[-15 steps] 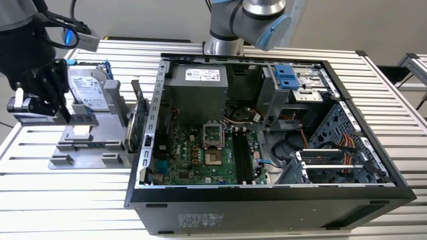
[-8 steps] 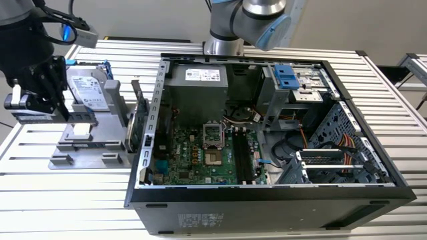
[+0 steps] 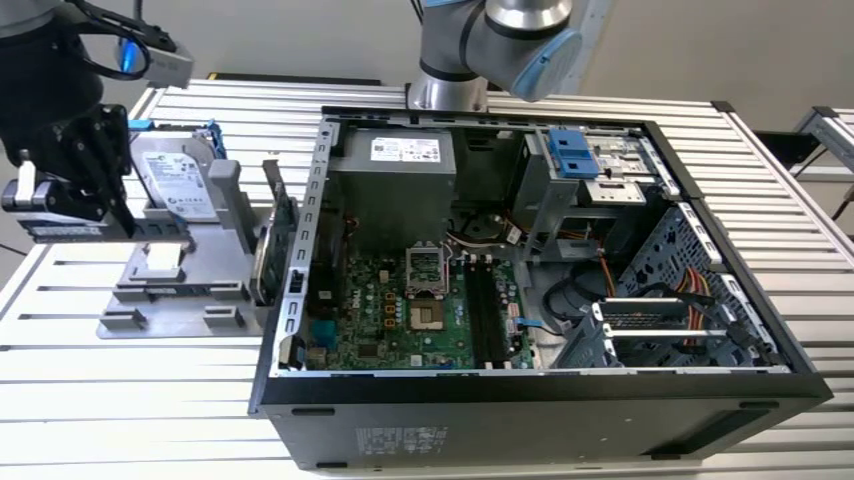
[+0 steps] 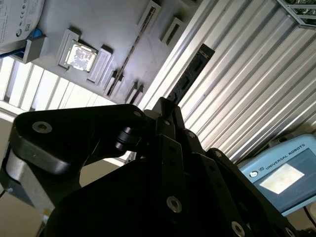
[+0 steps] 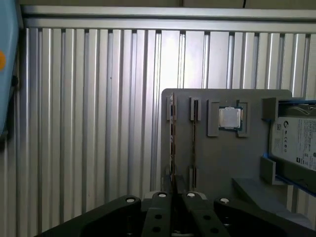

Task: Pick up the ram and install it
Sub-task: 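Pick up the ram and move it above insertion slot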

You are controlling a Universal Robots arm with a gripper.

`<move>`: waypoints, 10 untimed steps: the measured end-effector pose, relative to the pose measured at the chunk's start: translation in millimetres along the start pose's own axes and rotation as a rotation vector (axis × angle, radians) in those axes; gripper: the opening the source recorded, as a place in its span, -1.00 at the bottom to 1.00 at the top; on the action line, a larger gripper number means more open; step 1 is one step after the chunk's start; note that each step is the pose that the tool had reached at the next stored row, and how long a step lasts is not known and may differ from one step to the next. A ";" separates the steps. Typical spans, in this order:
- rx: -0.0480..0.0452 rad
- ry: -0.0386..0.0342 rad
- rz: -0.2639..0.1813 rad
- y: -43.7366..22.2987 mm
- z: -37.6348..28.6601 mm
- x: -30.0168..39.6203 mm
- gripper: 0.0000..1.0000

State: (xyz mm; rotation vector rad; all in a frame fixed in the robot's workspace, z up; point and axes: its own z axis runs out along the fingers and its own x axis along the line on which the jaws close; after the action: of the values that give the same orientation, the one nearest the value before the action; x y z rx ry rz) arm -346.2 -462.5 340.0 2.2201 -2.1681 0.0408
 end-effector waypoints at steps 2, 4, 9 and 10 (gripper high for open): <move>0.0001 -0.0001 0.000 0.0 -1.4 0.1 -1.00; 0.0000 0.0000 0.000 0.0 -2.7 0.1 -1.00; 0.0000 0.0000 0.000 0.1 -6.3 0.3 -1.00; 0.0000 0.0000 0.000 0.1 -7.0 0.3 -1.00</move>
State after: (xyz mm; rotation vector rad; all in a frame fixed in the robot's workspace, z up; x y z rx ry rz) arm -346.2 -462.6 347.0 2.2201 -2.1681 0.0408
